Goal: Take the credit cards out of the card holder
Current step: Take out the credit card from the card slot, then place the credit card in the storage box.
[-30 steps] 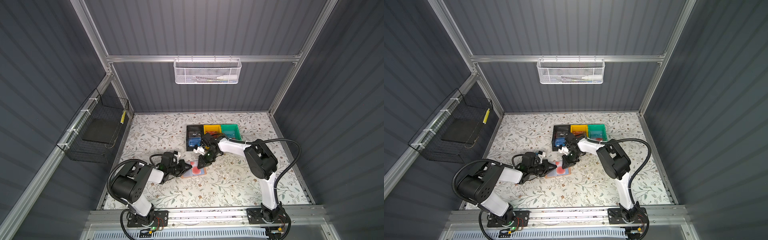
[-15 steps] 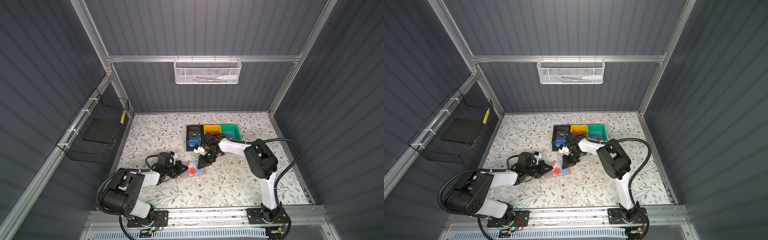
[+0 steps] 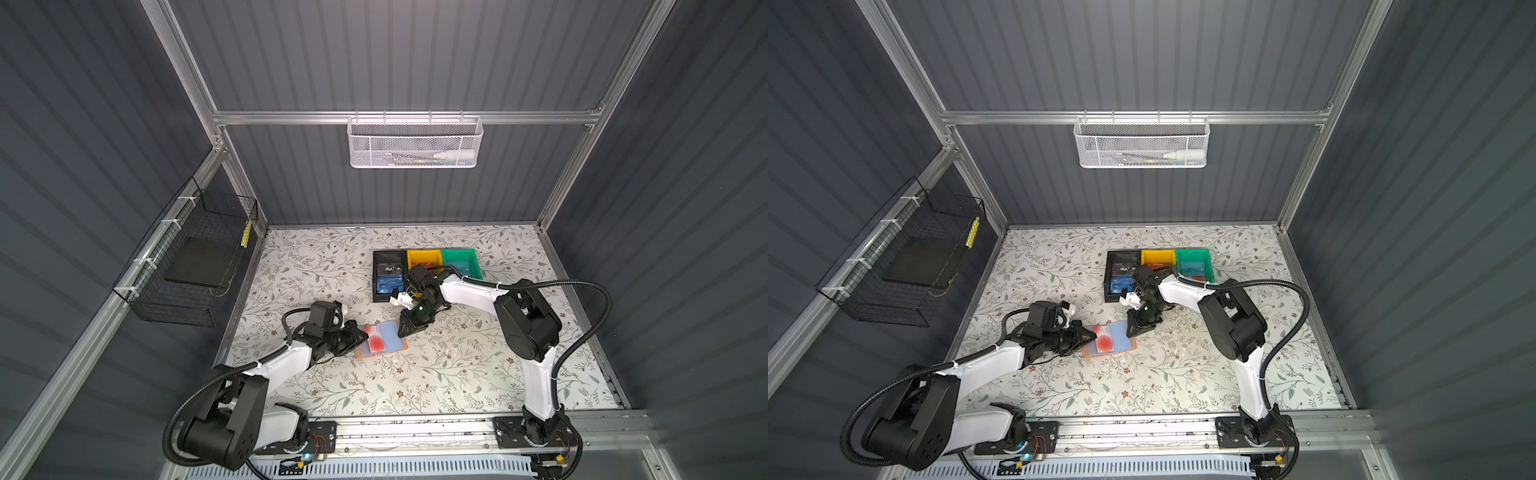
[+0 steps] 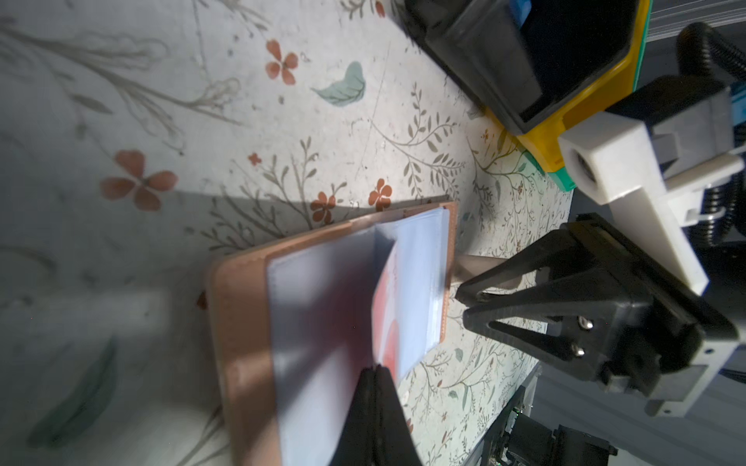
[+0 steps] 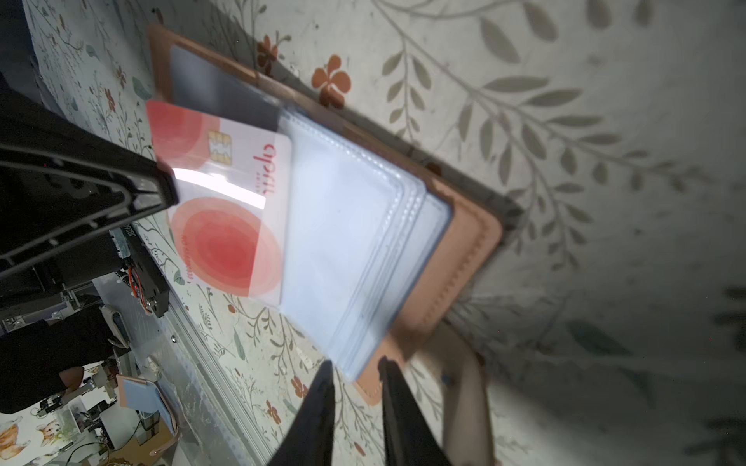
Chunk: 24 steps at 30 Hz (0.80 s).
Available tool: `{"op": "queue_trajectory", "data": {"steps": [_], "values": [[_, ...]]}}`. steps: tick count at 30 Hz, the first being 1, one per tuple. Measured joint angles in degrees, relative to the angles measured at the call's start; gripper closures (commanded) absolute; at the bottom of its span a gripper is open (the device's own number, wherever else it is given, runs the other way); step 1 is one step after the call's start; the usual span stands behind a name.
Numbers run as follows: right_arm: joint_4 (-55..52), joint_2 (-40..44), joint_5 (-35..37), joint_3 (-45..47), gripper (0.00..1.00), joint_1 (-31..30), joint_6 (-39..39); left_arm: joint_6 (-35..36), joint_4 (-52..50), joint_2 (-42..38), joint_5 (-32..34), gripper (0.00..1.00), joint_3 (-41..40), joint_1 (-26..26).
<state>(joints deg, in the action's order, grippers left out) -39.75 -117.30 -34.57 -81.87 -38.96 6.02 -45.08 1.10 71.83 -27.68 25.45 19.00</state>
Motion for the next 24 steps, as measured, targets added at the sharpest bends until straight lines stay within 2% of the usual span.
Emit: {"op": "queue_trajectory", "data": {"steps": [7,12,15,18,24], "values": [[-7.0,4.2,-1.4,-6.3,0.70,0.9,-3.9,1.0,-9.4,-6.1,0.7,0.95,4.4,0.0],[-11.6,6.8,-3.6,-10.4,0.69,3.8,-6.4,3.5,-16.3,-7.1,2.2,0.95,11.6,0.0],[-13.2,7.0,-5.6,-10.9,0.67,5.7,-7.2,4.2,-17.4,-7.1,2.0,0.95,12.3,-0.1],[-14.8,7.0,-8.7,-10.6,0.64,6.8,-8.1,3.6,-13.6,-7.3,-0.9,0.95,10.7,-0.2],[-15.5,6.7,-16.3,-9.8,0.62,6.9,-8.9,-2.7,4.0,-7.4,-8.3,0.95,4.6,-0.3]]}}
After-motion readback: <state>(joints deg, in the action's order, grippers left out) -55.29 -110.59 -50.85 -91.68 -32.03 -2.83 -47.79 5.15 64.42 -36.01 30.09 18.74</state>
